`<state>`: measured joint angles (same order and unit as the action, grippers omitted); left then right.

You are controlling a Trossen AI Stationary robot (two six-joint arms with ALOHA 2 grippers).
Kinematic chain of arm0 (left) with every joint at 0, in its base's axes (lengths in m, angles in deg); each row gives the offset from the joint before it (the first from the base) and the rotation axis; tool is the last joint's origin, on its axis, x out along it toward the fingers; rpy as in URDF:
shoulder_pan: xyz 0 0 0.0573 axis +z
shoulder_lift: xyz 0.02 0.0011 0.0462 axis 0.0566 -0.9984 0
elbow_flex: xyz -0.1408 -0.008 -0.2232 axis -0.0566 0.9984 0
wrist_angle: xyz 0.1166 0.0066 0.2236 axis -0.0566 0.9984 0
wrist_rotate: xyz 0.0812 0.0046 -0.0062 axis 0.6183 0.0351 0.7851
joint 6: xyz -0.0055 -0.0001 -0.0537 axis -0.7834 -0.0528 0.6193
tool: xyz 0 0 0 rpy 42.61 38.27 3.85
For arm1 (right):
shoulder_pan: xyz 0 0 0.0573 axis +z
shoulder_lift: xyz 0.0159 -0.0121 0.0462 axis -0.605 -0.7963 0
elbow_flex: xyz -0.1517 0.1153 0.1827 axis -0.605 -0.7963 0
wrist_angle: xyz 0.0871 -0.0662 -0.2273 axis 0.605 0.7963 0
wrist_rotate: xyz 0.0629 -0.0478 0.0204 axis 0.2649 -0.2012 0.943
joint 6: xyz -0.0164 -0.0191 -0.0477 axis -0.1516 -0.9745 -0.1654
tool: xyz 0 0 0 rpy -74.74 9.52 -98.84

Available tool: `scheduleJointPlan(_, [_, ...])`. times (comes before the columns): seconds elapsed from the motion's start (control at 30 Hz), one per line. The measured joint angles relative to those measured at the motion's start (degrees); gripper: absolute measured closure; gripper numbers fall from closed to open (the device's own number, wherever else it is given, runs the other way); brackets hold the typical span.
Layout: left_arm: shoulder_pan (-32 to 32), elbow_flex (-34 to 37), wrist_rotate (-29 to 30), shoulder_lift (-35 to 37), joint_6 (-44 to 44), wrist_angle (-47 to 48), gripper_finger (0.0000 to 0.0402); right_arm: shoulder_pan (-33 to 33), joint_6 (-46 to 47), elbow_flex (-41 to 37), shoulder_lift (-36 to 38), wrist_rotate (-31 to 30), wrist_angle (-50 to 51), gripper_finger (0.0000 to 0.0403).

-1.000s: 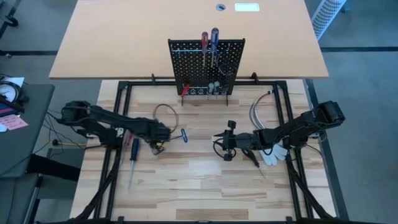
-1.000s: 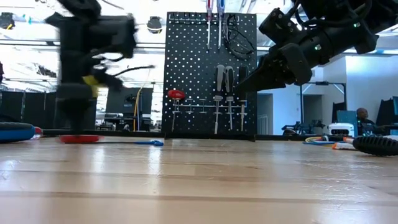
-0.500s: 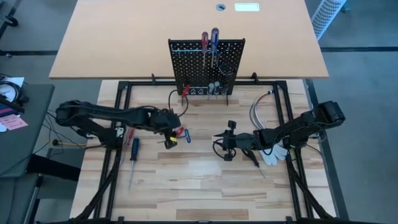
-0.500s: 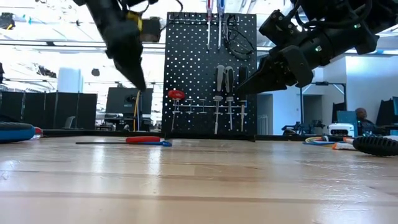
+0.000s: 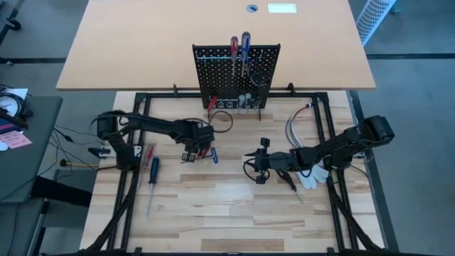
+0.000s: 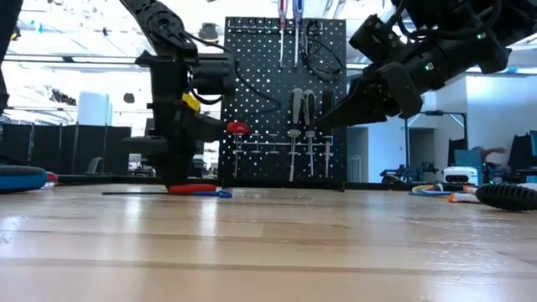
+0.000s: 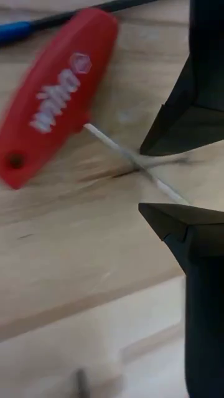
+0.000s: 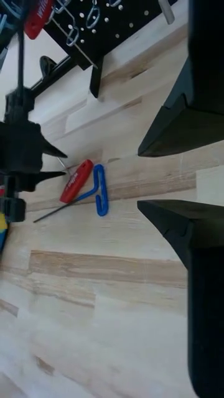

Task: Hang tools onto peg board
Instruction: Hang the red allen wrench on the pegboard

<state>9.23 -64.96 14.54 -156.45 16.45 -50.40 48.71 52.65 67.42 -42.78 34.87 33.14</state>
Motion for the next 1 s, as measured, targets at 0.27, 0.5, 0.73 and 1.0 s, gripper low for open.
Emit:
scheduleJointPlan(0.27, [1.36,-1.65,-5.36,-4.84,3.95,3.00,0.0376,0.00,0.05,0.00,0.00,0.00,1.41,0.0275])
scheduleJointPlan(0.5, [1.86,1.88,-10.39,-0.43,11.45,-0.31,0.0399,0.16,0.70,0.00,0.00,0.02,1.98,0.0275])
scheduleJointPlan(0.73, [0.70,19.04,-13.22,15.63,25.30,-28.40,0.0401,0.66,2.03,0.00,0.00,0.09,2.79,0.0275])
scheduleJointPlan(1.0, [-7.07,34.18,-1.50,21.12,35.75,-65.00,0.0401,-1.32,5.84,0.00,0.00,1.72,-2.64,0.0274])
